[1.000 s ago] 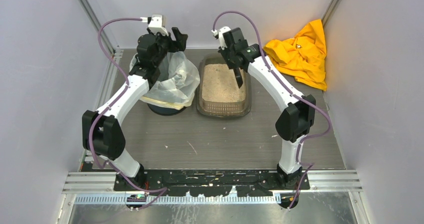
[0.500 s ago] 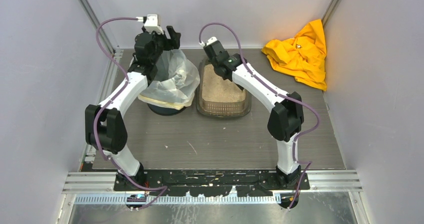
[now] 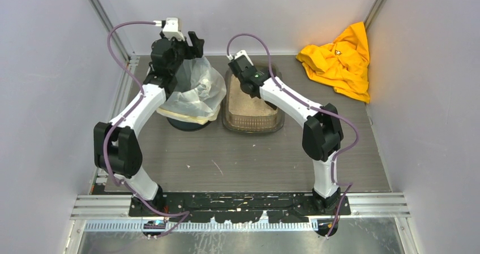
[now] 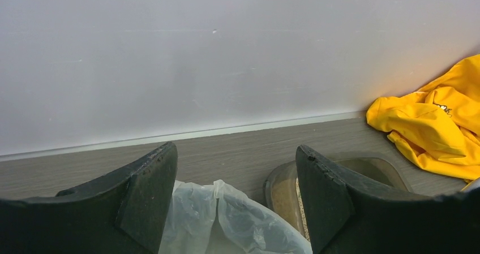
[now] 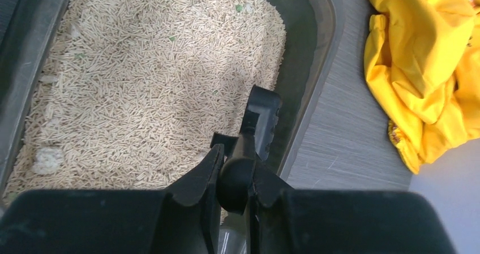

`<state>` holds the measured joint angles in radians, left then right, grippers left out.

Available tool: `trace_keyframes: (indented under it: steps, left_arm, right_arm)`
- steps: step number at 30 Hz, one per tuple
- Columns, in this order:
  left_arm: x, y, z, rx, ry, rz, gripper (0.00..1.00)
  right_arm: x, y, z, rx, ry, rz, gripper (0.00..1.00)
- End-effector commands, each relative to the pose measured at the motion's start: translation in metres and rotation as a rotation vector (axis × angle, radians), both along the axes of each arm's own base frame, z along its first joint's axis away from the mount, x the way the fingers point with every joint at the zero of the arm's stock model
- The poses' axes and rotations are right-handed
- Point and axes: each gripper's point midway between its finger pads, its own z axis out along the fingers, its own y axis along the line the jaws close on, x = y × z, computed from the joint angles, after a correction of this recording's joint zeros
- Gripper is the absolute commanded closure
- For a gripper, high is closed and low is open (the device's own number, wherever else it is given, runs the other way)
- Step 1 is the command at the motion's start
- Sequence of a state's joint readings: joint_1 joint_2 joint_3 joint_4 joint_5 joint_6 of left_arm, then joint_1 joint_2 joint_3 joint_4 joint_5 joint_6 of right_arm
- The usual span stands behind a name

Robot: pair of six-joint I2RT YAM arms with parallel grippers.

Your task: Clean the litter box

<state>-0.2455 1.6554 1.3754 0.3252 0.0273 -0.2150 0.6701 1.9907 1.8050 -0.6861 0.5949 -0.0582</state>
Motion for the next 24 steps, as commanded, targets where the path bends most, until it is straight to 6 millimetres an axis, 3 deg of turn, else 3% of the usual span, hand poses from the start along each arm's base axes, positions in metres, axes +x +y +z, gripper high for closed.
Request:
trace_keyframes:
  steps: [1,9,16,24]
  left_arm:
    - [-0.014,0.007,0.041,-0.001,-0.104,0.009,0.24]
    - [-0.016,0.006,0.036,-0.007,-0.094,0.001,0.24]
    - [-0.017,0.006,0.036,-0.004,-0.093,0.001,0.24]
    - [-0.017,0.006,0.033,-0.002,-0.086,-0.001,0.24]
  right_arm:
    - [-0.013,0.011,-0.007,0.249,0.065,-0.037,0.99]
    - [-0.001,0.018,0.010,0.641,0.140,-0.063,0.99]
    - [0.016,0.021,0.043,0.719,0.098,-0.038,0.99]
    - [0.024,0.014,0.063,0.736,0.056,-0.034,0.99]
